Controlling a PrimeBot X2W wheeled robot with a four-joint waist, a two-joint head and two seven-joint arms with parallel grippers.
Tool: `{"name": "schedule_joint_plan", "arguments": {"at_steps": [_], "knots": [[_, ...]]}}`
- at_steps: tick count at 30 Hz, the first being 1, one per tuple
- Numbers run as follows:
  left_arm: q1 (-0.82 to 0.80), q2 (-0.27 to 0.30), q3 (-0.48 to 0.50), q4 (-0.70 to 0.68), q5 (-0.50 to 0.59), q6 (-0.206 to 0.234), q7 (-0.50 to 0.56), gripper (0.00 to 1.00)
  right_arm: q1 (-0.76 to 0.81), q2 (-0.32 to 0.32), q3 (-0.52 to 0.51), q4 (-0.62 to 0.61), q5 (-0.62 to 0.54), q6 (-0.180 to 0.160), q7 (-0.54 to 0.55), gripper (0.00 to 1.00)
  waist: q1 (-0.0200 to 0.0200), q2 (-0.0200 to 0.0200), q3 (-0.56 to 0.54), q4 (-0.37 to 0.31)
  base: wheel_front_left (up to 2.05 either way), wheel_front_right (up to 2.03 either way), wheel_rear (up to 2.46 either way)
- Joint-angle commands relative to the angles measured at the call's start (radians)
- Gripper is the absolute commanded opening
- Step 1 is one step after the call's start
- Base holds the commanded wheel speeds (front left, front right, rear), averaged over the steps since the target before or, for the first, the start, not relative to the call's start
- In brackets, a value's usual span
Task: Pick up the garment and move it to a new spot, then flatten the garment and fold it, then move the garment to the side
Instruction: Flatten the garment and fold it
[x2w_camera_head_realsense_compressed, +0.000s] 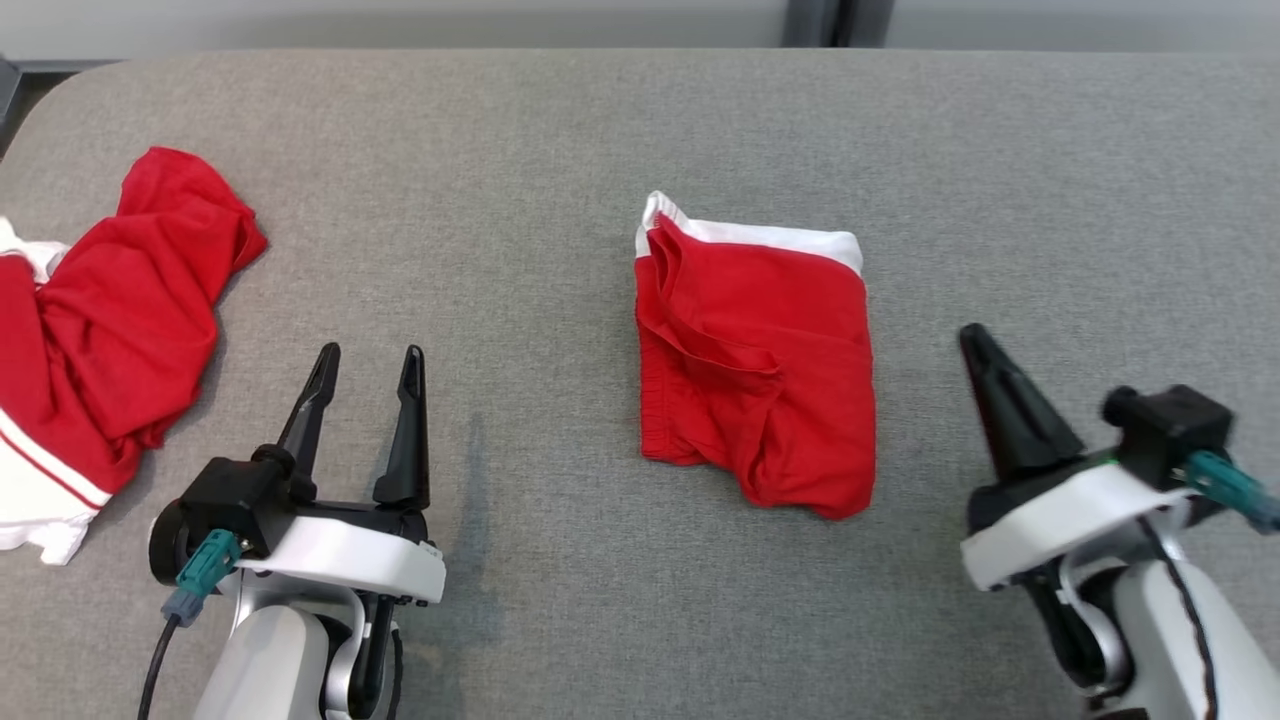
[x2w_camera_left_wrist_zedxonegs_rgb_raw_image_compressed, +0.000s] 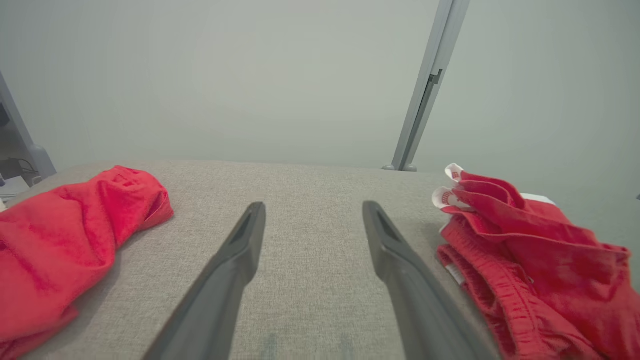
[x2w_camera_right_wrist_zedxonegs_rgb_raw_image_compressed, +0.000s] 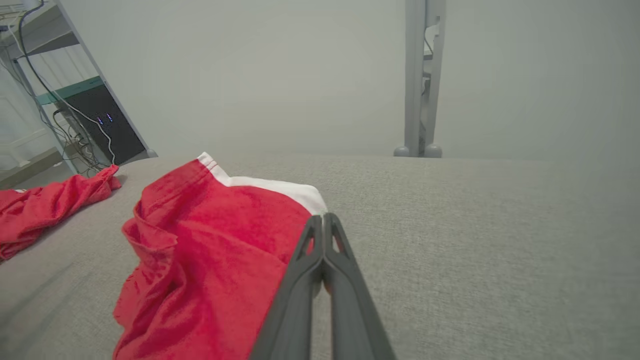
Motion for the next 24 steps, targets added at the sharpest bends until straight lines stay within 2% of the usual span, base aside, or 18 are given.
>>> {"name": "schedule_joint_plan", "arguments": {"at_steps": [1, 13, 24], "knots": [[-0.021, -0.002, -0.001, 0.001, -0.009, -0.002, -0.005, 1.00, -0.022, 0.002, 0.024, 0.018, 0.014, 0.000, 0.001, 0.00, 0.0000, 0.0000, 0.010, 0.013, 0.00, 0.00, 0.00], [-0.063, -0.019, -0.013, 0.032, -0.014, -0.014, -0.020, 1.00, -0.188, 0.008, 0.266, 0.262, 0.140, 0.000, -0.058, 0.00, 0.0000, 0.0000, 0.044, 0.081, 0.00, 0.00, 0.00], [-0.070, -0.029, -0.009, 0.041, -0.013, -0.017, -0.024, 1.00, -0.267, 0.009, 0.446, 0.329, 0.182, 0.000, -0.084, 0.00, 0.0000, 0.0000, 0.057, 0.081, 0.00, 0.00, 0.00]]}}
